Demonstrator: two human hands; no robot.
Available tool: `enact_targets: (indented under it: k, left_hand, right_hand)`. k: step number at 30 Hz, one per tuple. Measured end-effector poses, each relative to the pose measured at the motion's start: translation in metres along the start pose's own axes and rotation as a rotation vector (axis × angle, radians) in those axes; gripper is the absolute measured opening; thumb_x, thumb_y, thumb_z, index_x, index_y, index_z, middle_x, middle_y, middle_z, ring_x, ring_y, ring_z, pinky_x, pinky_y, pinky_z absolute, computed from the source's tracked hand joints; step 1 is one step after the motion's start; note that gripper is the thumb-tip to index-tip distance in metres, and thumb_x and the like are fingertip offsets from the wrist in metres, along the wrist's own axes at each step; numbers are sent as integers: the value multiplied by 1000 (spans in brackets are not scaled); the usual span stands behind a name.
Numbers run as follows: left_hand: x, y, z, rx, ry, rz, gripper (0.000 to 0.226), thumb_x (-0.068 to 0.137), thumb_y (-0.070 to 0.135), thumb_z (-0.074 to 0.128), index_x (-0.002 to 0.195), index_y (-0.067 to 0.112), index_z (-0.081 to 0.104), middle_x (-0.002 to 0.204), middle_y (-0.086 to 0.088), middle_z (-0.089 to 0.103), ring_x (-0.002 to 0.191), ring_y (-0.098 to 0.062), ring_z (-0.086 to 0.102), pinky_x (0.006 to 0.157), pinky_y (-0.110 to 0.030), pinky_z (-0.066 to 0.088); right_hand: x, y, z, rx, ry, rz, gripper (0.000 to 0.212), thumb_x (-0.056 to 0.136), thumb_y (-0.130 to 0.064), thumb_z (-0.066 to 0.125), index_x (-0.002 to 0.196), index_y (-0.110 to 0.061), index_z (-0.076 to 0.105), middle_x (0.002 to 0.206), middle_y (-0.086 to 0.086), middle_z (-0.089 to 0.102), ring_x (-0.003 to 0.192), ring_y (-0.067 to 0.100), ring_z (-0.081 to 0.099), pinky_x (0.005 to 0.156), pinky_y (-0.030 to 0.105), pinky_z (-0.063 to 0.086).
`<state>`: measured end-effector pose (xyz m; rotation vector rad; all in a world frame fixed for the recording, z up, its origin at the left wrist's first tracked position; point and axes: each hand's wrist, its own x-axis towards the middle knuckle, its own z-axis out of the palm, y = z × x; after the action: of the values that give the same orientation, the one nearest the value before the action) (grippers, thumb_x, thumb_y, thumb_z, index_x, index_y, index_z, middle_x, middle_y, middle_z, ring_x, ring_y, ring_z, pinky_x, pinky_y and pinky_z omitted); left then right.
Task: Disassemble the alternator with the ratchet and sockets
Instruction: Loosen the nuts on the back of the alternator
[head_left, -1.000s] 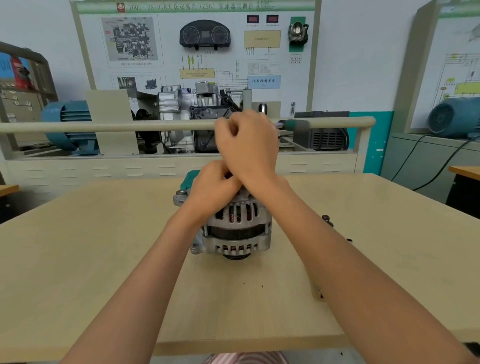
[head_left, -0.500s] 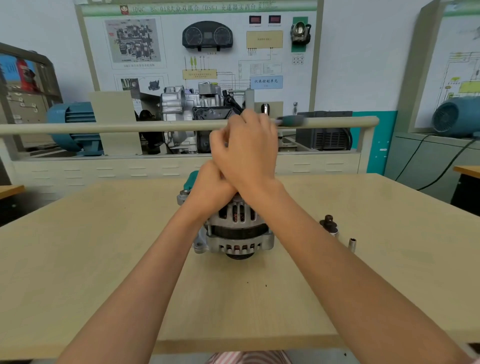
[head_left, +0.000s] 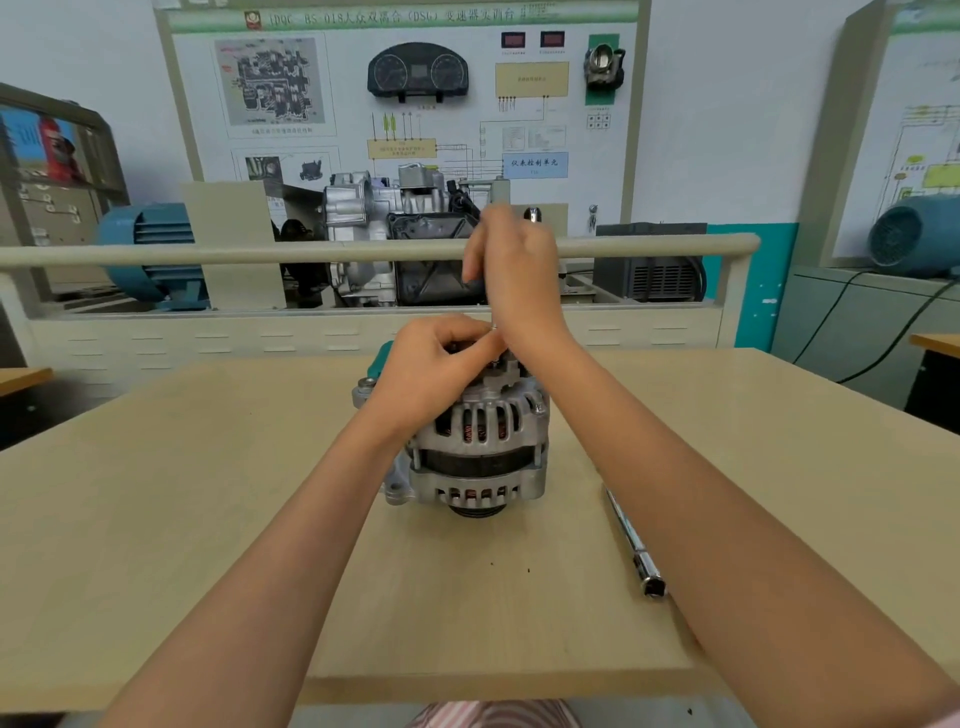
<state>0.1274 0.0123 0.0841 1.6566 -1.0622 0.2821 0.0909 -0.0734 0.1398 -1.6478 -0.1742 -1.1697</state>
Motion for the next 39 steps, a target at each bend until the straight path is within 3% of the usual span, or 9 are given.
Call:
enact_targets:
  k: [6, 11, 17, 19, 22, 25, 29, 34, 39]
  left_hand:
    - [2, -6, 0, 36, 53, -92, 41, 78, 1, 57, 46, 22, 44, 36, 14, 45, 41, 1, 37, 46, -19, 29]
    - [0, 0, 0, -17, -14, -40, 22, 86, 16, 64, 72, 30, 73, 75, 4, 73, 77, -10, 68, 75, -29, 53]
    - [2, 0, 0, 1, -73, -5, 24, 91, 22, 59, 83, 3, 70, 83, -23, 66, 72, -27, 57, 72, -37, 46]
    - [1, 0, -1, 2, -63, 1, 20, 91, 16, 58, 79, 6, 71, 79, -21, 67, 74, -33, 59, 72, -41, 48]
    - [1, -3, -2, 15, -4, -41, 35, 82, 8, 58, 50, 22, 59, 47, 9, 54, 47, -3, 43, 52, -22, 36]
    - [3, -4, -1, 6, 28, -76, 22, 76, 7, 53, 55, 9, 46, 50, 1, 43, 48, 0, 33, 50, -23, 28]
    - [2, -2, -2, -1, -22, -53, 39, 81, 6, 59, 48, 26, 57, 47, 9, 55, 48, 2, 47, 52, -17, 37]
    - [2, 1, -2, -29, -88, -42, 15, 90, 21, 60, 92, 18, 75, 88, 0, 74, 88, -13, 68, 82, -28, 52]
    - [0, 0, -2, -25, -43, -30, 39, 86, 5, 58, 57, 29, 63, 58, 6, 63, 58, -7, 56, 60, -24, 43]
  right_hand:
    - [-13, 1, 10, -980, 89, -367, 34, 89, -24, 44, 61, -11, 58, 67, -1, 41, 74, 17, 35, 77, 33, 32]
    - [0, -2, 3, -304, -14, -138, 54, 90, -12, 48, 39, -17, 28, 37, -5, 28, 42, 11, 29, 51, 21, 29]
    - [3, -8, -2, 344, -100, 149, 53, 91, -7, 37, 39, -13, 33, 39, 3, 36, 50, 18, 39, 65, 29, 40]
    - [-3, -6, 0, 169, -45, 51, 48, 90, -10, 41, 42, -11, 35, 44, 4, 36, 52, 16, 38, 62, 28, 35]
    - [-14, 2, 6, -574, 56, -256, 42, 89, -19, 46, 48, -16, 41, 60, -1, 44, 68, 12, 44, 69, 26, 34]
    - [-18, 0, 15, -1053, 139, -317, 35, 88, -28, 42, 69, -11, 68, 79, 4, 56, 87, 23, 47, 85, 34, 31]
    - [-10, -3, 12, -578, 96, -226, 49, 88, -18, 48, 41, -16, 37, 45, -8, 34, 58, 14, 38, 61, 28, 32]
    - [1, -7, 0, 189, 24, 100, 57, 90, -10, 42, 34, -17, 32, 41, 1, 34, 48, 14, 33, 53, 22, 33]
    - [-10, -3, 7, -166, 57, -169, 52, 88, -10, 47, 41, -23, 29, 48, -7, 31, 53, 9, 35, 56, 23, 29]
